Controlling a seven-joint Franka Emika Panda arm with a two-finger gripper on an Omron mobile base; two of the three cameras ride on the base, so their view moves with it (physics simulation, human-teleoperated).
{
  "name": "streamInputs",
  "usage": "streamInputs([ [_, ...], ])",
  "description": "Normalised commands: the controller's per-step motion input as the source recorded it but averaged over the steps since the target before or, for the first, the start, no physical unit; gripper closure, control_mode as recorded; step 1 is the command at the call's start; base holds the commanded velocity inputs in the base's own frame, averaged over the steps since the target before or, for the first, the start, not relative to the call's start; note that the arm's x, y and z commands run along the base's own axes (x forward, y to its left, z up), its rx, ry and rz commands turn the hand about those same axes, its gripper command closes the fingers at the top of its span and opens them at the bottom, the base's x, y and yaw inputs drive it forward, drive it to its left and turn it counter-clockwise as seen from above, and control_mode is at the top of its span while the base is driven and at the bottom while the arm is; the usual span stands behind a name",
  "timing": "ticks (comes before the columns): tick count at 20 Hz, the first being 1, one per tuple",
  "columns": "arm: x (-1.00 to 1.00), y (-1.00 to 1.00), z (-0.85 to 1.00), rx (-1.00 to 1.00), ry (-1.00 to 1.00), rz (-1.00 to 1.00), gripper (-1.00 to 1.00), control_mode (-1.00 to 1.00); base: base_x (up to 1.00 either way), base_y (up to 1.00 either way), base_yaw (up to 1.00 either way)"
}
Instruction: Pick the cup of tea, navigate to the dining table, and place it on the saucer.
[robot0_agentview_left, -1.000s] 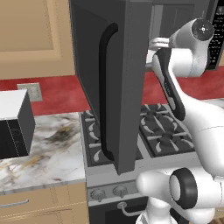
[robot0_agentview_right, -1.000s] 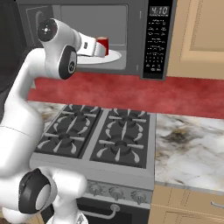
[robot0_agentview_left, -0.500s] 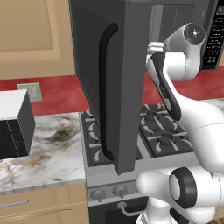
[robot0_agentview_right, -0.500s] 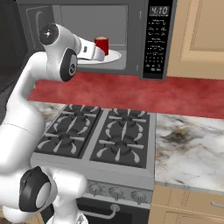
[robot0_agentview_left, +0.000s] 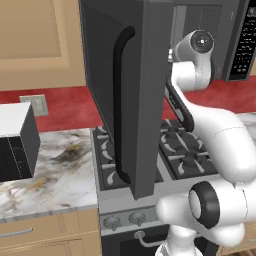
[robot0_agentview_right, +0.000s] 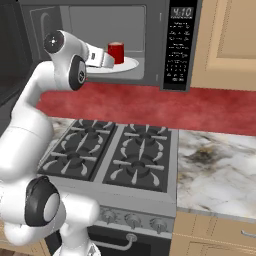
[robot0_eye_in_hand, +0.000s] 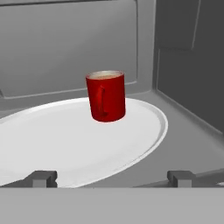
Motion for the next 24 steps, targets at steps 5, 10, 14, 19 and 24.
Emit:
streamInputs([
  [5,0.16,0.09,0.26,0.0,0.06,0.0,-1.0,-1.0,0.0,0.0,0.0],
  [10,0.19,0.1,-0.15,0.0,0.03,0.0,-1.0,-1.0,0.0,0.0,0.0],
  [14,0.26,0.02,-0.15,-0.01,0.01,0.0,-1.0,-1.0,0.0,0.0,0.0],
  [19,0.3,0.0,0.0,0.0,0.01,0.0,-1.0,-1.0,0.0,0.0,0.0],
  [24,0.31,-0.01,-0.04,0.0,0.0,0.0,-1.0,-1.0,0.0,0.0,0.0],
])
